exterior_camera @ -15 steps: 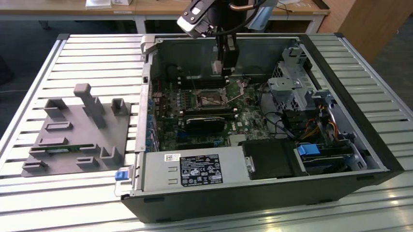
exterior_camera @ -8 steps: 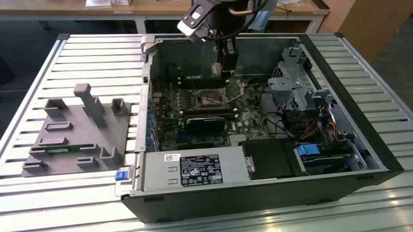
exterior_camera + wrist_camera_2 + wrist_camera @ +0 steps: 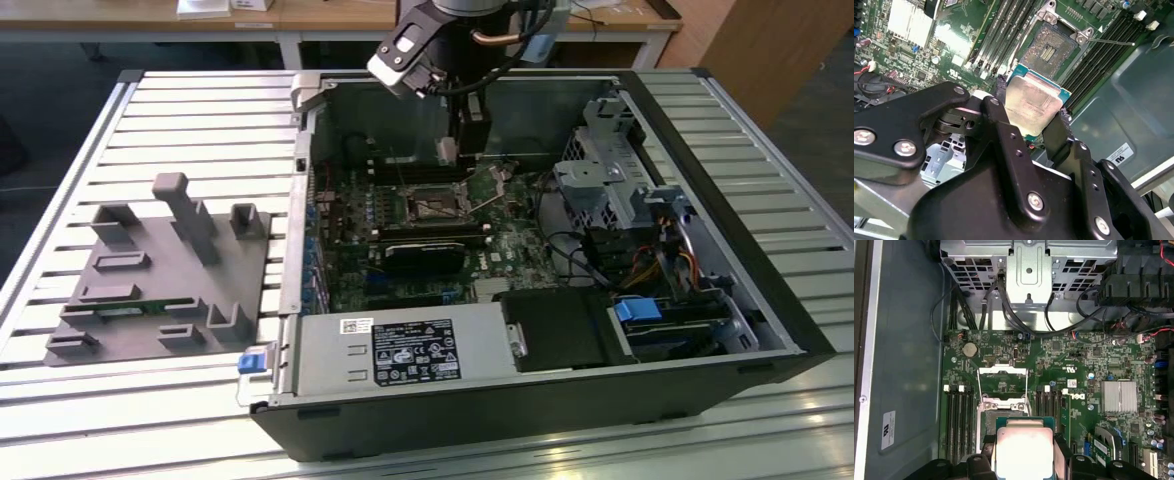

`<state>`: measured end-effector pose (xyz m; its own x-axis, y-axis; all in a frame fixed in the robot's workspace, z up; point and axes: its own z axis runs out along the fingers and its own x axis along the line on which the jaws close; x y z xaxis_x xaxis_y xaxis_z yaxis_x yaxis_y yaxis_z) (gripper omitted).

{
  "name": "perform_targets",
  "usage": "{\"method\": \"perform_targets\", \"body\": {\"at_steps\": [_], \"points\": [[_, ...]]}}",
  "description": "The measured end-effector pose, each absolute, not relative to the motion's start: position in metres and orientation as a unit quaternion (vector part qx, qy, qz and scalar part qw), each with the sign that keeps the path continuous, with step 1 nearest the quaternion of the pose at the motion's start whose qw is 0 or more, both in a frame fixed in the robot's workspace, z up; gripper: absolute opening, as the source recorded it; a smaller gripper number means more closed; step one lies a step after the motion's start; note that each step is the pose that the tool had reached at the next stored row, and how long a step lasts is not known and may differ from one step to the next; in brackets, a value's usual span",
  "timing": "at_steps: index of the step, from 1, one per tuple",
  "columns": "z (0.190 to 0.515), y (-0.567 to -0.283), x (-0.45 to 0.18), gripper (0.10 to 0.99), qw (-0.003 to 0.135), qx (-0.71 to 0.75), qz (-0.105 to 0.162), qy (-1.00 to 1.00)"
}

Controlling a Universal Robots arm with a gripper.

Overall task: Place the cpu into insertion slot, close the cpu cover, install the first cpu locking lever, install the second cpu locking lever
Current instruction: 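Place the cpu into insertion slot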

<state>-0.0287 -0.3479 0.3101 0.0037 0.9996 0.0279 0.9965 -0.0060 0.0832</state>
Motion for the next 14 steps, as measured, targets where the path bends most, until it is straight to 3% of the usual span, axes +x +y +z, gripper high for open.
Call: {"method": "perform_targets", "body": {"at_steps": [14], "points": [[0.3014,-0.3474,-0.0287,0.541,0.020,0.704,0.039,0.708]]}}
